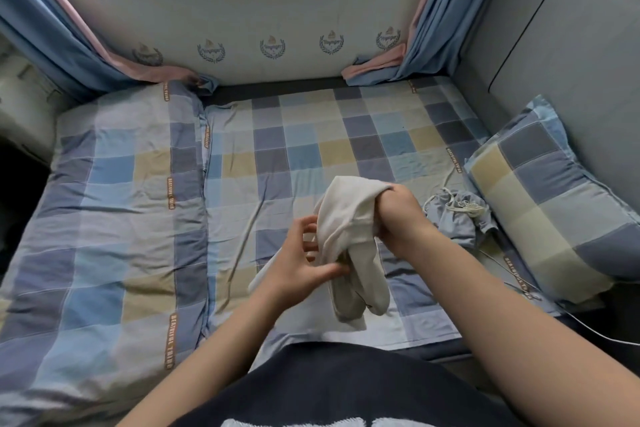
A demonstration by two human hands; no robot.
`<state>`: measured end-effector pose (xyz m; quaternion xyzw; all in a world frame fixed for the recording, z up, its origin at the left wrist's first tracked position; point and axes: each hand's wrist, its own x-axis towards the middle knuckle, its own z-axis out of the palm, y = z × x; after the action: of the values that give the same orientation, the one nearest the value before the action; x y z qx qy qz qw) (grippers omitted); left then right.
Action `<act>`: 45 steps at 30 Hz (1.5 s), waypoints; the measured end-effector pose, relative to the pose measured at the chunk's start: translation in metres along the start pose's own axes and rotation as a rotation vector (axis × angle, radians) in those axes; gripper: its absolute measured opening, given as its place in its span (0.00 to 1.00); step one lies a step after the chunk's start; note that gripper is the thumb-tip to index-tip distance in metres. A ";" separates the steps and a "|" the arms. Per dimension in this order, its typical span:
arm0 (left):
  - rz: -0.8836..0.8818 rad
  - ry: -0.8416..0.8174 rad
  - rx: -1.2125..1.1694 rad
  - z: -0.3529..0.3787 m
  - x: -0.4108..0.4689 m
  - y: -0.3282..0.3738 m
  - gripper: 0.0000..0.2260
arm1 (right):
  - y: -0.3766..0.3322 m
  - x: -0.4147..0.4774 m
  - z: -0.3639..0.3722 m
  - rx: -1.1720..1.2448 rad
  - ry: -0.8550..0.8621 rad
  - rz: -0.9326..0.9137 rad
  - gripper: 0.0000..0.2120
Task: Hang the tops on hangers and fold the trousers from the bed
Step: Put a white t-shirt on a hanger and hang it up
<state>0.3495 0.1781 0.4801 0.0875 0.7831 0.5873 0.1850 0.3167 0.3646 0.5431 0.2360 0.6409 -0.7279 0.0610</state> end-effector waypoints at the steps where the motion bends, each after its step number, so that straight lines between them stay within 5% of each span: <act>1: -0.008 0.049 0.063 0.006 0.000 -0.006 0.33 | -0.003 -0.002 0.000 0.022 0.003 0.008 0.17; 3: -0.052 0.164 0.133 0.016 0.004 -0.018 0.18 | -0.006 -0.004 -0.001 0.076 0.011 0.018 0.17; 6: -0.133 0.092 0.251 0.021 0.016 -0.026 0.03 | -0.010 -0.005 -0.006 0.157 0.042 0.021 0.17; 10: -0.205 0.210 0.166 0.015 0.026 -0.028 0.09 | -0.006 0.003 -0.030 0.150 0.160 0.027 0.16; 15: -0.130 0.357 0.037 -0.002 0.036 0.006 0.09 | 0.017 0.010 -0.078 -0.206 0.359 -0.003 0.13; 19: -0.078 0.278 0.070 -0.006 0.039 0.042 0.12 | 0.029 -0.010 -0.069 -0.438 0.084 -0.095 0.30; 23: -0.018 0.119 0.198 -0.010 0.035 0.072 0.09 | 0.041 -0.030 -0.019 -0.561 -0.248 -0.212 0.26; 27: 0.028 0.080 0.335 -0.024 0.025 0.081 0.06 | 0.052 -0.024 0.015 -0.736 -0.078 -0.355 0.06; 35: -0.166 0.353 0.675 -0.101 0.005 0.016 0.15 | 0.084 0.011 -0.015 -1.049 0.079 -0.238 0.11; 40: -0.288 0.254 0.686 -0.119 -0.002 -0.023 0.14 | 0.097 0.010 -0.019 -1.109 0.126 -0.239 0.11; 45: -0.183 0.074 0.619 -0.147 0.000 -0.037 0.13 | 0.095 -0.019 -0.016 -1.018 0.086 -0.230 0.12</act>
<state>0.2945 0.0370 0.4803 0.0476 0.9354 0.3048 0.1729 0.3746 0.3599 0.4644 0.1342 0.9374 -0.3157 0.0610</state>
